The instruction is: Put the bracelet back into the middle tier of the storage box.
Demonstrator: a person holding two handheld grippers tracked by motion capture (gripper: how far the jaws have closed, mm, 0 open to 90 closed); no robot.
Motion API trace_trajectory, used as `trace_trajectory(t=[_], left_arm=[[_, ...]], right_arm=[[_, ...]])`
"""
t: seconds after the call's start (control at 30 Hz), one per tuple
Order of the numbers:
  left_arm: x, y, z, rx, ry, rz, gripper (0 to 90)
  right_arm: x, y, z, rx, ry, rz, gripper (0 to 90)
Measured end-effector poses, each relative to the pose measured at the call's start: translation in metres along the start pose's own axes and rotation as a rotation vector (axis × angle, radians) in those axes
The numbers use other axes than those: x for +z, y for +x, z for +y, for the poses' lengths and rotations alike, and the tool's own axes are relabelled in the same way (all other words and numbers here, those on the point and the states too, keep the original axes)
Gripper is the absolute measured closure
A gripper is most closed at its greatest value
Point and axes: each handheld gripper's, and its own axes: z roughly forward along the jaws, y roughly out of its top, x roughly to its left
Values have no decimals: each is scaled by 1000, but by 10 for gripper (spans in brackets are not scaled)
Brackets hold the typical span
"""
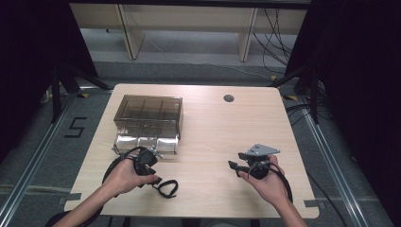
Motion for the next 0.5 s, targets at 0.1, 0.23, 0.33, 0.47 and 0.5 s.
trace_trajectory(t=[0.1, 0.23, 0.33, 0.47, 0.5], left_arm=[[5, -1, 3, 15, 31, -19, 600], [9, -1, 5, 20, 59, -26, 620], [10, -1, 5, 26, 71, -34, 636], [11, -2, 7, 29, 76, -43, 645], [11, -3, 7, 31, 74, -42, 645]], right_arm=[[0, 2, -1, 22, 11, 7, 460], [0, 1, 0, -9, 9, 4, 460], [0, 0, 0, -11, 10, 5, 459], [0, 1, 0, -10, 11, 5, 458], [0, 1, 0, -10, 12, 5, 459]])
